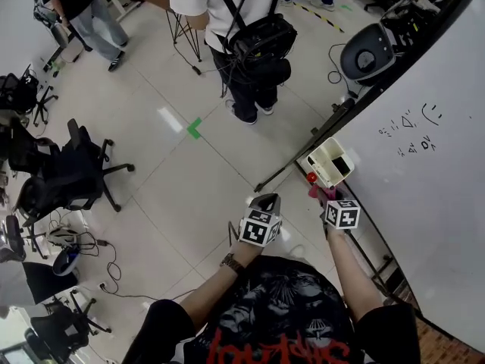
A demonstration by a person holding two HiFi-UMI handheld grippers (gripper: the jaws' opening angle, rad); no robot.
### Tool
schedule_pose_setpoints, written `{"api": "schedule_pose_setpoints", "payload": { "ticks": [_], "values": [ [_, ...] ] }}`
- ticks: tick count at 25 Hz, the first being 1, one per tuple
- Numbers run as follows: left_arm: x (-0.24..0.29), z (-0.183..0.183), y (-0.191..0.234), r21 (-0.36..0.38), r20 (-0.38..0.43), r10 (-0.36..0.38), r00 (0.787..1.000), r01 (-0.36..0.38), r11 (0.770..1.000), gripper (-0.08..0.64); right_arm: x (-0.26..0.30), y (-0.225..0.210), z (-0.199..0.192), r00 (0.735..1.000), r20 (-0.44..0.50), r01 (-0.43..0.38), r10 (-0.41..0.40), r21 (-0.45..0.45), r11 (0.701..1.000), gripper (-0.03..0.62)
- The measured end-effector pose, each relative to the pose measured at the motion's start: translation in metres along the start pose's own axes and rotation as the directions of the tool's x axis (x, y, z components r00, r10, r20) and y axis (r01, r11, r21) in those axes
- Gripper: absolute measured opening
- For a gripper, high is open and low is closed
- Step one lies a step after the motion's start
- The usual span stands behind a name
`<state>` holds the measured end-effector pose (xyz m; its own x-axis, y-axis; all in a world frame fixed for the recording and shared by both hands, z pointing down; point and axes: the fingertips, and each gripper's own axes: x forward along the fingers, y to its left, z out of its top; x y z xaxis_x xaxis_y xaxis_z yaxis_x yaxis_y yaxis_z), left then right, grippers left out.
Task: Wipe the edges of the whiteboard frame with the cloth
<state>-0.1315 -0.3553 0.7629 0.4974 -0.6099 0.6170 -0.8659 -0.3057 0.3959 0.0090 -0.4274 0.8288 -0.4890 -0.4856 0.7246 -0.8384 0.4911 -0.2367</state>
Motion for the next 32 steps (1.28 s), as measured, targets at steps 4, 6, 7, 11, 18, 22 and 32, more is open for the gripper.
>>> {"api": "schedule_pose_setpoints", "payload": {
  "ticks": [4, 6, 7, 11, 18, 22, 32],
  "values": [
    [-0.009, 0.005, 0.019, -0.016, 0.022, 0.019, 1.0, -0.019, 1.0, 0.003, 0.012, 0.056, -0.016, 0.993, -0.06, -0.108, 0.103, -0.089, 0.99, 0.127],
    [-0.012, 0.008, 0.03, -0.021, 0.03, 0.024, 0.999, -0.024, 0.999, 0.003, 0.021, 0.084, -0.01, 0.988, -0.064, -0.146, 0.139, -0.128, 0.981, 0.127],
    [-0.014, 0.01, 0.035, -0.024, 0.033, 0.027, 0.999, -0.026, 0.999, 0.003, 0.024, 0.098, -0.003, 0.986, -0.061, -0.164, 0.156, -0.149, 0.975, 0.127],
    [-0.022, 0.02, 0.053, -0.052, 0.066, 0.043, 0.997, -0.039, 0.998, 0.003, 0.028, 0.153, 0.042, 0.972, -0.012, -0.229, 0.235, -0.271, 0.935, 0.127],
    [-0.04, 0.027, 0.069, -0.044, 0.069, 0.005, 0.998, -0.002, 0.999, 0.003, -0.009, 0.173, 0.153, 0.946, 0.238, -0.165, 0.22, -0.229, 0.959, 0.127],
    [-0.046, 0.051, 0.067, -0.002, 0.116, -0.028, 0.993, 0.028, 1.0, 0.003, -0.061, 0.155, 0.223, 0.909, 0.346, -0.15, 0.232, -0.248, 0.957, 0.127],
    [-0.04, 0.075, -0.047, 0.237, 0.026, -0.391, 0.92, 0.374, 0.897, 0.003, -0.27, 0.083, 0.28, 0.865, 0.502, 0.061, 0.013, -0.13, 0.99, 0.127]
  ]
}}
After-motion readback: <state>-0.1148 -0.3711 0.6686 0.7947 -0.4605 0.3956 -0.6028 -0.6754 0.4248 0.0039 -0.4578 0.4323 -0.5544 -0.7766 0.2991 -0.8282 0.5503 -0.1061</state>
